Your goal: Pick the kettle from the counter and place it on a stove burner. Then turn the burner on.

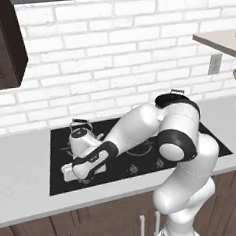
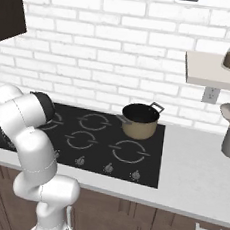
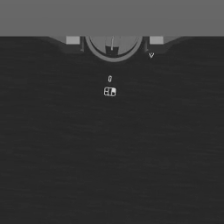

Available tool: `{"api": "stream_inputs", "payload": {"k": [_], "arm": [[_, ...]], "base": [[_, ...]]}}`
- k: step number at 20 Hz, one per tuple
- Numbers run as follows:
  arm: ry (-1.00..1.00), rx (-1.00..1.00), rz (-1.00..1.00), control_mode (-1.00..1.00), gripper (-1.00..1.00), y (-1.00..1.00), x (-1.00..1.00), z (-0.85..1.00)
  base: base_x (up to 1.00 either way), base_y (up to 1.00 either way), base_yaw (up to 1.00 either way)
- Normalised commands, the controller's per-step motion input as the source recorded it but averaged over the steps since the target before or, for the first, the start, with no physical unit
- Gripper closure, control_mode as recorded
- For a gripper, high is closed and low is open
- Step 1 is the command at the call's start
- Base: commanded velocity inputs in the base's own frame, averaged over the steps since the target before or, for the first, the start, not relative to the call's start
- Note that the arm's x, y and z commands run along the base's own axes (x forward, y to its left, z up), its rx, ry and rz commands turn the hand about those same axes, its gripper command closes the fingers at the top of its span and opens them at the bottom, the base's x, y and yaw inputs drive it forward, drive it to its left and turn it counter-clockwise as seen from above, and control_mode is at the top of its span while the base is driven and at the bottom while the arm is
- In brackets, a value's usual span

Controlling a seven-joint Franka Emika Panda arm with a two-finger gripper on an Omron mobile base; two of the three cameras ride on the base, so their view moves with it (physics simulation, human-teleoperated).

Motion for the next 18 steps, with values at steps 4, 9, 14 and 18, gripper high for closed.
{"api": "stream_inputs", "payload": {"k": [4,9,14,18], "arm": [[0.0,0.0,0.01,-1.0,1.0,0.0,0.0,0.0],[-0.04,-0.04,0.41,-1.0,1.0,0.0,-0.13,0.0],[0.0,-0.08,0.59,-1.0,1.0,0.0,-0.13,-0.01],[0.0,-0.08,0.63,-1.0,1.0,0.0,-0.13,-0.03]], "base": [[0.0,0.0,0.0],[0.0,0.0,0.0],[0.0,0.0,0.0],[0.0,0.0,0.0]]}}
